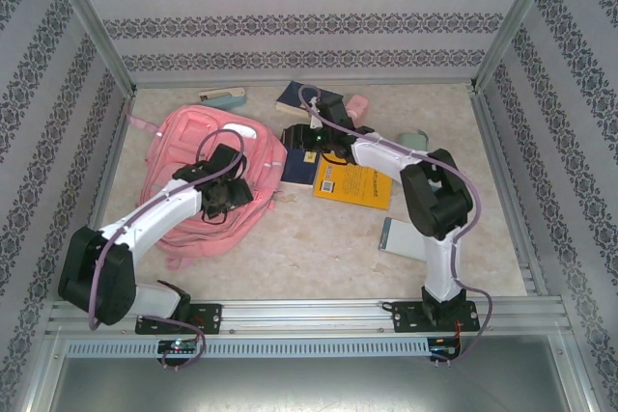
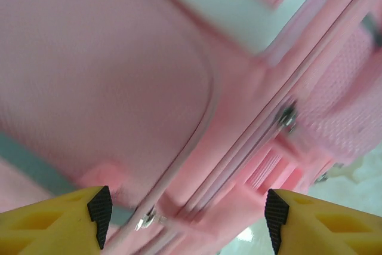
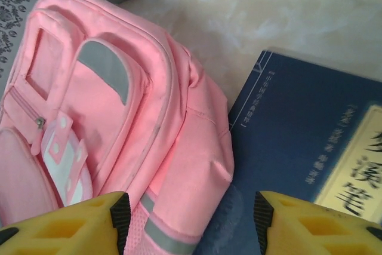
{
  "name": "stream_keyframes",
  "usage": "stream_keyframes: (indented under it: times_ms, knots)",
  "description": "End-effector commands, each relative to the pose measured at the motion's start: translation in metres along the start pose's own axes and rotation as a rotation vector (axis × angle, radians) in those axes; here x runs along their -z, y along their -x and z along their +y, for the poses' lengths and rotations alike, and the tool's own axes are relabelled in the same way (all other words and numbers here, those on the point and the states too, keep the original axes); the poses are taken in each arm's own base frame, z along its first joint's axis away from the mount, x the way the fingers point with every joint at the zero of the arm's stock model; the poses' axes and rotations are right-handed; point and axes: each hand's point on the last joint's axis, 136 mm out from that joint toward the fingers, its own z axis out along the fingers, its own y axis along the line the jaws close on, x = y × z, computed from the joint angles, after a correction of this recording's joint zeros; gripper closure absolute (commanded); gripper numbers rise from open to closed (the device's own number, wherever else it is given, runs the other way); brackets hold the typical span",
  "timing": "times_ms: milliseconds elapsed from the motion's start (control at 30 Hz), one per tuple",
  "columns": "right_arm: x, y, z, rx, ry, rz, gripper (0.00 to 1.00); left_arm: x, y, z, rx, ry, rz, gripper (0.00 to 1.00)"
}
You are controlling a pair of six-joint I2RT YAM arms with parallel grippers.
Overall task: Pack the student bag
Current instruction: Rotate the student bag at the top-center of the table.
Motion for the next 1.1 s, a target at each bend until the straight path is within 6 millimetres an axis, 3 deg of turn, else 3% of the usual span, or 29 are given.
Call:
stream_keyframes:
  times_ms: [0, 200, 333, 467, 533, 633, 867, 1067]
  knots:
    - [-0.021, -0.014, 0.013, -0.054, 0.034, 0.064, 0.41, 0.003, -0.026, 0.007, 0.09, 0.005, 0.043, 0.32]
    - [-0.056, -0.036, 0.008, -0.092, 0.015, 0.132, 0.4, -0.005, -0.062, 0.014, 0.116, 0.023, 0.064, 0.33]
    - [-0.068, -0.044, 0.007, -0.098, -0.002, 0.155, 0.43, -0.015, -0.077, 0.018, 0.117, 0.036, 0.081, 0.35]
    - [-0.073, -0.047, 0.008, -0.113, 0.001, 0.17, 0.65, -0.026, -0.084, 0.036, 0.148, 0.09, 0.077, 0.41]
    - [-0.071, -0.047, 0.012, -0.118, 0.015, 0.176, 0.8, -0.029, -0.084, 0.042, 0.158, 0.105, 0.062, 0.42]
    - [-0.06, -0.039, 0.023, -0.107, 0.036, 0.153, 1.0, -0.033, -0.081, 0.051, 0.161, 0.134, 0.035, 0.45]
    - [-0.009, -0.005, 0.062, -0.049, 0.088, 0.04, 1.0, -0.038, -0.065, 0.071, 0.127, 0.233, 0.023, 0.49]
    - [0.043, 0.011, 0.071, -0.031, 0.074, -0.058, 1.0, -0.044, -0.039, 0.083, 0.102, 0.285, 0.026, 0.49]
